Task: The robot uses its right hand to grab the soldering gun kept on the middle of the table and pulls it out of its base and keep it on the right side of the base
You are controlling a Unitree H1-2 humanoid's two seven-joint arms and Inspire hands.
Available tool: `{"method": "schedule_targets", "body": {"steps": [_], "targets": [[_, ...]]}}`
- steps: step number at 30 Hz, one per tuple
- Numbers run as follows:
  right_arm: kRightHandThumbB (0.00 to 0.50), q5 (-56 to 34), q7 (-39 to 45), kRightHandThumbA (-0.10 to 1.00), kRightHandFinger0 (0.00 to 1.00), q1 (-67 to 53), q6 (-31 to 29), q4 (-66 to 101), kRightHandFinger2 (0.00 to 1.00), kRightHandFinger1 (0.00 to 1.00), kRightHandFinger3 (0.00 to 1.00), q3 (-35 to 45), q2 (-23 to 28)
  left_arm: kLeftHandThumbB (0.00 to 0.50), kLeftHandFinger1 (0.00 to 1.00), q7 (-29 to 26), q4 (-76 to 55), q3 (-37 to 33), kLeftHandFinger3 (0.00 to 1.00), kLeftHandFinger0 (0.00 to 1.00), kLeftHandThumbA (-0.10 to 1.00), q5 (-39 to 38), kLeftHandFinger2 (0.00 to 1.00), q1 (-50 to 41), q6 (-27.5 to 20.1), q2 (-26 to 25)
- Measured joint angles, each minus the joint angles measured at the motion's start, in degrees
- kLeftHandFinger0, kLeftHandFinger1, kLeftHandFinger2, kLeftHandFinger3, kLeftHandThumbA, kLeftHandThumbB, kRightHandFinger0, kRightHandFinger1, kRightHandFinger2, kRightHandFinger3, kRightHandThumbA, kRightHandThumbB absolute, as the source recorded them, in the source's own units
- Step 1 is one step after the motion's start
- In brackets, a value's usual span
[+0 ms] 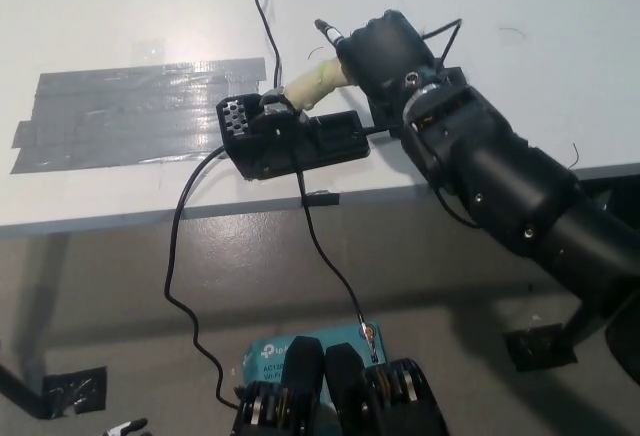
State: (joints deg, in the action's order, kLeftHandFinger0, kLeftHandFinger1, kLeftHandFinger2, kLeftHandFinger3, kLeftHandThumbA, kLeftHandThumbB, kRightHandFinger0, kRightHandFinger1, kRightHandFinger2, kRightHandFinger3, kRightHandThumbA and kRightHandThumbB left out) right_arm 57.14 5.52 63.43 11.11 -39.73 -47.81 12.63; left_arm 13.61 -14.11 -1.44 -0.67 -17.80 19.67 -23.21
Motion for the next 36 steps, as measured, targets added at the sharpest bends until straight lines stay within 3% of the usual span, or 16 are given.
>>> {"method": "schedule_targets", "body": {"steps": [1,4,10,15,18,19,20,21,22,23,24,27,29,31,32,36], "targets": [[0.100,0.48,-1.73,-0.05,0.00,-0.01,-0.46,-0.91,0.17,0.00,0.46,-0.38,-0.09,0.295,0.43,0.00,0.00,-0.26,0.90,0.31,0.80,0.09,0.55,0.01,0.00,0.00],[0.103,1.44,-5.80,-0.01,0.00,-0.14,-1.55,-2.10,0.19,0.00,0.29,-0.86,-0.07,0.296,0.43,-0.01,0.00,-0.88,0.91,0.32,0.81,0.38,0.56,0.00,0.01,0.00],[0.175,2.64,-12.33,-0.10,0.00,-0.71,-4.20,-3.63,0.16,0.00,0.31,-0.90,0.48,0.315,0.41,0.00,0.00,-1.12,0.91,0.29,0.82,1.26,0.55,0.25,0.16,-0.03],[0.049,3.59,-17.19,-0.10,0.00,-0.78,-7.05,-5.04,0.21,0.00,0.31,-0.82,1.68,0.324,0.43,0.01,0.00,-1.10,0.90,0.30,0.83,1.37,0.55,0.49,0.20,-0.06],[0.010,3.80,-19.81,-0.10,0.00,-0.62,-9.30,-5.46,0.02,0.00,0.16,0.07,3.16,0.314,0.41,0.01,0.01,-1.09,0.87,0.29,0.80,1.54,0.53,0.46,0.26,-0.23],[0.002,3.80,-20.54,-0.10,0.00,-0.40,-10.01,-5.80,0.45,0.00,0.20,0.51,3.82,0.315,0.40,0.01,0.01,-1.08,0.86,0.28,0.79,1.60,0.52,0.43,0.31,-0.25],[0.015,3.82,-21.15,-0.10,0.00,-0.22,-10.52,-6.06,0.49,0.00,0.17,0.76,4.24,0.315,0.40,0.01,0.02,-1.08,0.86,0.27,0.79,1.64,0.52,0.40,0.34,-0.27],[0.041,3.94,-22.02,-0.10,0.00,0.23,-11.24,-6.60,0.69,0.00,0.28,1.20,5.05,0.309,0.40,0.01,0.06,-1.07,0.86,0.26,0.79,1.71,0.52,0.36,0.34,-0.28],[0.085,4.02,-22.75,-0.09,0.00,0.55,-11.81,-6.94,0.20,0.00,0.45,1.55,5.71,0.295,0.39,0.01,0.11,-1.07,0.86,0.25,0.79,1.77,0.51,0.35,0.35,-0.29],[0.143,4.11,-23.38,-0.07,0.00,0.83,-12.22,-7.09,0.00,0.00,0.52,1.98,6.49,0.299,0.40,0.01,0.12,-1.08,0.85,0.26,0.79,1.86,0.52,0.32,0.41,-0.30],[0.158,4.24,-23.66,-0.07,0.00,1.01,-12.40,-7.08,0.00,0.00,0.52,2.27,7.09,0.300,0.40,0.01,0.12,-1.08,0.85,0.26,0.79,1.96,0.52,0.34,0.46,-0.30],[0.219,4.50,-24.64,-0.10,0.00,1.15,-12.41,-7.08,0.00,0.00,0.26,3.72,8.83,0.286,0.41,0.02,0.12,-1.09,0.85,0.28,0.79,2.26,0.55,0.31,0.76,-0.42],[0.116,4.65,-25.52,-0.10,0.00,1.15,-12.40,-7.20,0.00,0.00,0.21,4.57,9.50,0.285,0.41,0.02,0.10,-1.09,0.84,0.29,0.78,2.37,0.56,0.09,0.90,-0.55],[0.121,4.65,-26.10,-0.08,0.00,1.14,-12.37,-7.21,0.00,0.00,0.27,5.43,9.73,0.296,0.40,0.02,0.11,-1.08,0.82,0.27,0.78,2.40,0.55,-0.31,0.90,-0.64],[0.076,4.67,-26.34,0.04,0.00,1.13,-12.35,-7.22,0.02,0.00,0.21,5.77,9.85,0.293,0.43,0.02,0.12,-1.08,0.89,0.30,0.80,2.41,0.57,-0.47,0.90,-0.65],[0.101,4.71,-26.77,0.03,0.00,1.03,-11.93,-7.20,0.09,0.00,0.17,7.05,10.14,0.296,0.43,0.02,0.12,-1.11,0.91,0.29,0.81,2.58,0.58,-0.77,0.88,-0.79]]}}
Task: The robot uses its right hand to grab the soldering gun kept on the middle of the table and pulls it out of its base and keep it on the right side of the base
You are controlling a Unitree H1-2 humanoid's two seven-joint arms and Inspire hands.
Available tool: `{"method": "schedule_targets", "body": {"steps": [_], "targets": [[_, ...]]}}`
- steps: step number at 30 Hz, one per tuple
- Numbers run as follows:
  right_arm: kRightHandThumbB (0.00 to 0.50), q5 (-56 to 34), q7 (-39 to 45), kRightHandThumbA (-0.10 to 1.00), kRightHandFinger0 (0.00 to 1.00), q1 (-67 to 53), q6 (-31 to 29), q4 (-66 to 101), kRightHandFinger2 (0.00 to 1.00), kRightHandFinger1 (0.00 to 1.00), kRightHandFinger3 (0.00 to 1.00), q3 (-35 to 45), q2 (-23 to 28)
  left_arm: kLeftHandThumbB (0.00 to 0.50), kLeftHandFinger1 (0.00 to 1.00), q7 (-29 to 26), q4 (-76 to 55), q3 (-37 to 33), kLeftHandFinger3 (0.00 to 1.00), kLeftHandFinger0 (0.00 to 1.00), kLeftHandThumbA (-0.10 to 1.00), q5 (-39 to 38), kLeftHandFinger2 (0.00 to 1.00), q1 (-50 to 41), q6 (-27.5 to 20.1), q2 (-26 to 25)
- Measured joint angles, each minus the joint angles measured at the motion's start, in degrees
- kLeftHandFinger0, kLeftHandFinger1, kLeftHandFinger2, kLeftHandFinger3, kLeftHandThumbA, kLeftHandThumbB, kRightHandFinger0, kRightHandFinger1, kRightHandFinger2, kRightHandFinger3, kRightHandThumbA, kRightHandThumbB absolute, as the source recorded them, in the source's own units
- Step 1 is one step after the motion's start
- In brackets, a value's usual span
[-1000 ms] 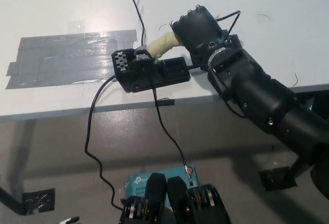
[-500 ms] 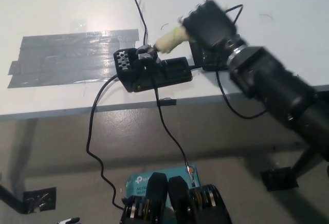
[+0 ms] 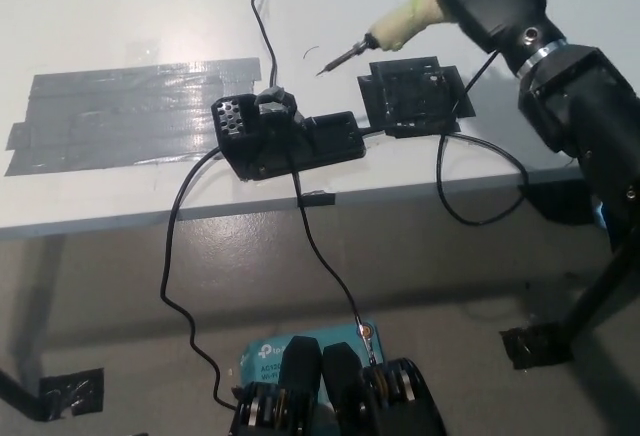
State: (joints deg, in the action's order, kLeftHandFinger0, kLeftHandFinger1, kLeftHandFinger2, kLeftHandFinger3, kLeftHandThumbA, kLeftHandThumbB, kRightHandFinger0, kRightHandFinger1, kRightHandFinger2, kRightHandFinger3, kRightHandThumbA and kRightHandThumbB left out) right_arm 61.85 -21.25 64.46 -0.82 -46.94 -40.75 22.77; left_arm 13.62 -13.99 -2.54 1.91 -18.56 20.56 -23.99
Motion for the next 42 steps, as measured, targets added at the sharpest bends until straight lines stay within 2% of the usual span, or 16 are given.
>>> {"method": "schedule_targets", "body": {"steps": [2,3,4,8,13,15,19,21,24,26,28,29,30,31,33,42], "targets": [[0.003,0.00,-0.03,0.08,0.00,-0.06,0.18,0.01,0.13,0.00,0.08,0.53,0.00,0.291,0.44,0.00,0.00,0.00,0.91,0.28,0.82,0.07,0.59,0.00,0.00,-0.01],[0.000,-0.04,0.08,0.09,0.00,-0.28,0.36,0.20,0.19,0.00,0.07,1.11,0.00,0.297,0.44,0.00,0.00,-0.01,0.90,0.28,0.81,0.15,0.59,0.01,0.01,-0.01],[0.023,-0.10,0.42,-0.09,0.00,-0.57,0.71,0.44,0.28,0.07,0.02,1.68,-0.01,0.289,0.43,0.00,0.00,0.00,0.88,0.27,0.80,0.23,0.58,0.01,0.01,-0.01],[0.030,-0.71,3.37,-0.10,0.00,-2.61,2.95,1.03,0.42,0.15,0.08,4.51,-0.27,0.272,0.41,0.00,0.01,0.05,0.86,0.26,0.78,0.33,0.56,0.02,0.00,-0.01],[0.095,-0.53,9.81,0.02,0.00,-6.20,7.87,2.37,0.31,0.06,0.25,4.94,-1.30,0.278,0.41,-0.01,0.05,0.02,0.84,0.29,0.76,0.48,0.54,0.15,0.08,0.01],[0.015,-0.43,12.07,0.02,0.00,-7.59,9.78,2.39,0.26,0.03,0.41,4.94,-1.91,0.284,0.41,-0.01,0.05,0.00,0.85,0.27,0.77,0.52,0.56,0.15,0.13,0.01],[0.000,-0.47,16.83,0.00,0.00,-10.33,14.19,2.25,0.22,0.00,0.60,5.03,-3.43,0.284,0.41,0.00,0.04,-0.04,0.86,0.26,0.78,0.70,0.57,0.15,0.17,0.01],[0.000,-0.62,18.96,-0.02,0.00,-11.33,16.12,2.09,0.23,0.00,0.52,5.26,-4.17,0.296,0.41,0.01,0.03,-0.04,0.87,0.27,0.78,0.72,0.57,0.15,0.17,0.01],[0.000,-0.78,21.49,-0.01,0.18,-11.67,18.37,2.10,0.31,0.17,0.63,5.60,-4.89,0.283,0.42,0.01,0.03,-0.05,0.88,0.28,0.78,0.76,0.58,0.16,0.20,0.01],[0.000,-0.94,22.75,-0.03,0.05,-11.63,19.62,2.10,0.26,0.09,0.94,5.90,-5.31,0.280,0.42,0.01,0.03,-0.12,0.86,0.27,0.78,0.84,0.57,0.22,0.21,0.01],[0.000,-1.56,25.07,-0.01,0.32,-11.60,20.89,2.06,0.46,0.37,1.00,6.76,-6.07,0.292,0.39,0.01,0.04,-0.13,0.83,0.23,0.78,0.90,0.55,0.22,0.17,0.01],[0.080,-1.94,26.38,0.19,0.65,-11.54,21.28,2.07,0.92,0.81,1.00,6.92,-6.32,0.305,0.39,0.01,0.04,-0.13,0.84,0.24,0.79,0.92,0.55,0.22,0.16,0.01],[0.192,-2.13,27.51,0.43,1.00,-11.47,21.43,2.08,1.00,1.00,1.00,6.86,-6.40,0.301,0.40,0.00,0.04,-0.15,0.84,0.24,0.79,0.96,0.56,0.21,0.16,0.01],[0.399,-2.33,28.78,0.46,1.00,-11.40,21.50,2.09,1.00,1.00,1.00,6.73,-6.39,0.300,0.38,0.01,0.04,-0.17,0.83,0.23,0.79,1.01,0.54,0.21,0.16,0.01],[0.494,-2.48,31.29,0.61,1.00,-11.30,21.39,2.28,1.00,1.00,1.00,6.04,-6.08,0.287,0.39,0.00,0.04,-0.18,0.83,0.23,0.78,1.04,0.54,0.20,0.16,0.01],[0.500,-3.49,42.40,0.77,1.00,-8.80,20.23,4.51,1.00,1.00,1.00,3.87,-3.46,0.289,0.39,0.00,0.07,-0.13,0.82,0.25,0.76,1.05,0.53,0.19,0.15,0.00]]}}
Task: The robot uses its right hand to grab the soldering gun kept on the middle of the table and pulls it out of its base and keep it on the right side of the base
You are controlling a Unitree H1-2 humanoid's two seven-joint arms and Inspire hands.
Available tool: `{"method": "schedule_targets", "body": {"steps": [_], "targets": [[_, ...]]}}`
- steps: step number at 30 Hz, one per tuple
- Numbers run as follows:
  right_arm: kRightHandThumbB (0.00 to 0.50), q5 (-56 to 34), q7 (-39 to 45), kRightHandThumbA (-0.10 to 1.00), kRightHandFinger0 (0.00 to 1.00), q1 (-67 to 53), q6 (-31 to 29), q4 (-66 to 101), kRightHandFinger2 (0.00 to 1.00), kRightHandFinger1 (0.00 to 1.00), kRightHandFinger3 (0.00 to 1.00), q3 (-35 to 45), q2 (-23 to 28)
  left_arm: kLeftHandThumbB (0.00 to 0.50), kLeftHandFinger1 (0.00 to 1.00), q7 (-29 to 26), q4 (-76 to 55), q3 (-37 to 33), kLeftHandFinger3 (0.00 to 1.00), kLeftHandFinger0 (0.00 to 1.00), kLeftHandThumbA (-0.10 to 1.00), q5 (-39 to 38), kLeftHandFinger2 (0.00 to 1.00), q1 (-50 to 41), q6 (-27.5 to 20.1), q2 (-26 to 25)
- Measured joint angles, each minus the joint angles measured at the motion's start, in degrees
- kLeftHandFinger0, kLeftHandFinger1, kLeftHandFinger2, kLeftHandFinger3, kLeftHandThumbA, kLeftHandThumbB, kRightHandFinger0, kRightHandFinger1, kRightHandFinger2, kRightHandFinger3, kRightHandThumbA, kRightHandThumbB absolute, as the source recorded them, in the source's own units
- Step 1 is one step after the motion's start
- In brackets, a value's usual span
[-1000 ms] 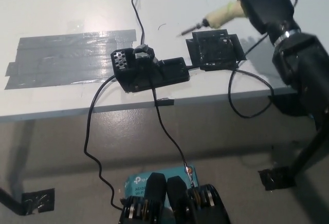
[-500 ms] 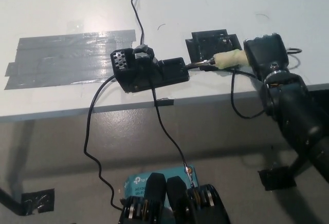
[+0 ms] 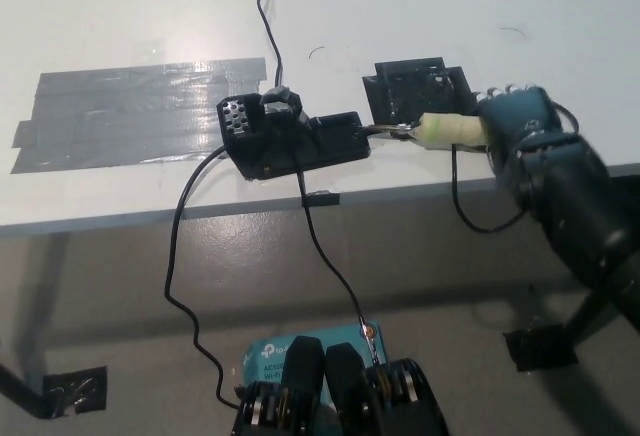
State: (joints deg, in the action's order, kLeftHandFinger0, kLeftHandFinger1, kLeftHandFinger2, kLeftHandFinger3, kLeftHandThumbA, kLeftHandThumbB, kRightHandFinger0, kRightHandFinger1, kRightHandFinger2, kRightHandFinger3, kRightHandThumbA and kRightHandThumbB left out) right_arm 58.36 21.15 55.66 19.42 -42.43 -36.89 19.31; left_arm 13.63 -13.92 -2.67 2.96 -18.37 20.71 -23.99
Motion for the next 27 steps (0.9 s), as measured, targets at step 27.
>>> {"method": "schedule_targets", "body": {"steps": [27], "targets": [[0.500,-10.83,22.31,0.87,1.00,1.03,2.43,27.12,1.00,1.00,1.00,13.31,8.58,0.289,0.42,-0.01,0.15,0.26,0.83,0.27,0.78,0.01,0.56,-0.35,-0.07,0.00]]}}
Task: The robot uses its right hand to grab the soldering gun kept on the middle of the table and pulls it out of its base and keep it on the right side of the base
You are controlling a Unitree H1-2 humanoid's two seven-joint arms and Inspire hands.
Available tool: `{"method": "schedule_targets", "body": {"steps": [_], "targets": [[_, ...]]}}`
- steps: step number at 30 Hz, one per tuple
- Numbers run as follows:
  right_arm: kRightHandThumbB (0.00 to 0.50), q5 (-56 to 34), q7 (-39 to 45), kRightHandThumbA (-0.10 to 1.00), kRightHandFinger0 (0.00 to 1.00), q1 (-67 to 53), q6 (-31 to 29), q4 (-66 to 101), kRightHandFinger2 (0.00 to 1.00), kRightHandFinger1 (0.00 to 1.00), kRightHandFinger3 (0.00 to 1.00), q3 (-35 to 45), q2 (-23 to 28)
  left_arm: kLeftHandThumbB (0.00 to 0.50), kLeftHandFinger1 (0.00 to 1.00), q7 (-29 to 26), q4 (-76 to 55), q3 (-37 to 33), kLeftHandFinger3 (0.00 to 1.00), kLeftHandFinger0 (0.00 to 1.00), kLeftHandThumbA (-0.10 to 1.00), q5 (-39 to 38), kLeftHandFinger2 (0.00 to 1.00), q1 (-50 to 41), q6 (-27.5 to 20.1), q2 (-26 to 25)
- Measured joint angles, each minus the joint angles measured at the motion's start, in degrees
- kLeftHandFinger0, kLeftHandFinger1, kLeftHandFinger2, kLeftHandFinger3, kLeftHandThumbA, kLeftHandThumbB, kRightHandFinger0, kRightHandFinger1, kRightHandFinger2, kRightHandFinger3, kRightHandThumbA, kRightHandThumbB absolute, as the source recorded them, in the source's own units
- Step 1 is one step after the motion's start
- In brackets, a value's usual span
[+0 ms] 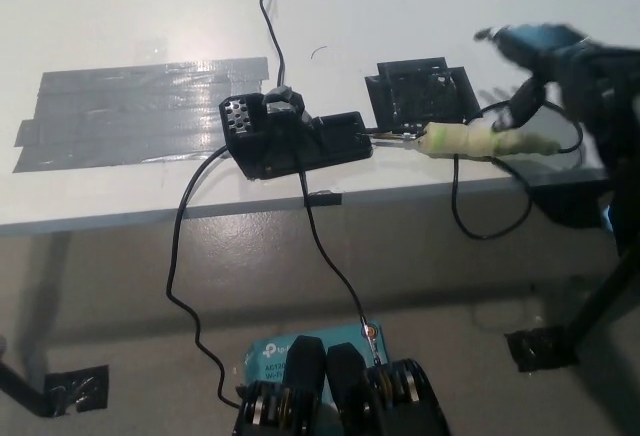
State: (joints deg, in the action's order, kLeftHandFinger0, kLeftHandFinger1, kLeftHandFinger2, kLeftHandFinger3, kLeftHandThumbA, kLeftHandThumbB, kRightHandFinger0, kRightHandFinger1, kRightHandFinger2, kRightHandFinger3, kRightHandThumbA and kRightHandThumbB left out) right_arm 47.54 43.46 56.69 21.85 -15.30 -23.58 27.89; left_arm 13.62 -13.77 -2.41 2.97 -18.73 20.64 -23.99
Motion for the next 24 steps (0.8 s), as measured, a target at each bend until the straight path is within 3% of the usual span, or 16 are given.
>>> {"method": "schedule_targets", "body": {"steps": [2,3,5,6,7,8,10,13,17,19,20,23,24], "targets": [[0.484,-1.76,0.56,0.85,1.00,-2.59,0.27,4.72,1.00,1.00,1.00,2.76,1.17,0.277,0.43,0.00,0.00,-0.02,0.88,0.30,0.77,0.01,0.57,0.04,0.04,-0.01],[0.378,-2.61,0.77,0.82,1.00,-4.34,0.51,7.52,1.00,1.00,1.00,4.33,1.61,0.270,0.43,0.00,0.00,-0.02,0.86,0.31,0.75,0.01,0.57,0.04,0.05,0.00],[0.334,-3.92,1.28,0.72,1.00,-8.79,0.80,12.50,1.00,1.00,1.00,7.68,1.73,0.267,0.43,-0.01,0.01,-0.07,0.83,0.32,0.74,0.01,0.55,0.14,0.12,0.03],[0.250,-4.42,1.41,0.58,1.00,-10.70,0.96,14.38,1.00,1.00,1.00,9.02,1.62,0.260,0.43,-0.01,0.00,-0.08,0.80,0.33,0.74,0.00,0.54,0.22,0.16,0.03],[0.237,-5.03,1.59,0.39,1.00,-13.63,1.16,17.09,1.00,1.00,1.00,10.96,1.38,0.251,0.42,-0.02,0.00,-0.08,0.79,0.31,0.73,0.00,0.52,0.37,0.21,0.04],[0.219,-5.64,1.69,0.38,1.00,-16.88,1.35,19.52,1.00,1.00,1.00,13.28,0.78,0.247,0.42,-0.02,0.00,-0.08,0.81,0.31,0.73,0.00,0.52,0.52,0.27,0.05],[0.164,-6.95,1.75,0.24,1.00,-22.41,1.68,24.17,1.00,1.00,1.00,17.20,-0.82,0.255,0.40,-0.02,0.01,-0.08,0.82,0.30,0.73,0.00,0.50,0.74,0.41,0.06],[0.166,-9.80,1.53,0.20,1.00,-33.75,2.02,30.79,1.00,1.00,1.00,23.28,-4.36,0.241,0.42,-0.02,0.00,-0.09,0.84,0.32,0.72,-0.01,0.52,1.06,0.73,0.06],[0.144,-14.18,-0.84,0.11,1.00,-49.16,2.19,35.26,1.00,1.00,1.00,30.26,-11.48,0.272,0.45,-0.01,0.00,-0.01,0.88,0.37,0.76,-0.03,0.54,1.09,1.07,0.06],[0.139,-15.86,-2.98,0.09,1.00,-54.83,1.82,35.21,1.00,1.00,1.00,32.94,-14.98,0.270,0.45,-0.02,-0.01,0.11,0.88,0.35,0.77,-0.02,0.55,1.08,1.14,0.06],[0.120,-16.50,-3.83,0.08,1.00,-57.06,1.63,34.98,1.00,1.00,1.00,33.71,-16.52,0.289,0.40,-0.02,-0.01,0.14,0.85,0.29,0.76,-0.02,0.52,1.08,1.17,0.06],[0.129,-17.85,-7.03,0.14,1.00,-60.79,-0.48,32.51,1.00,1.00,1.00,35.00,-18.56,0.274,0.41,-0.02,-0.01,0.18,0.86,0.29,0.76,-0.03,0.54,1.08,1.15,0.05],[0.145,-17.90,-8.14,0.12,1.00,-61.35,-1.29,31.39,1.00,1.00,1.00,34.94,-18.58,0.281,0.40,-0.02,-0.01,0.26,0.86,0.28,0.75,-0.04,0.54,1.28,1.15,0.05]]}}
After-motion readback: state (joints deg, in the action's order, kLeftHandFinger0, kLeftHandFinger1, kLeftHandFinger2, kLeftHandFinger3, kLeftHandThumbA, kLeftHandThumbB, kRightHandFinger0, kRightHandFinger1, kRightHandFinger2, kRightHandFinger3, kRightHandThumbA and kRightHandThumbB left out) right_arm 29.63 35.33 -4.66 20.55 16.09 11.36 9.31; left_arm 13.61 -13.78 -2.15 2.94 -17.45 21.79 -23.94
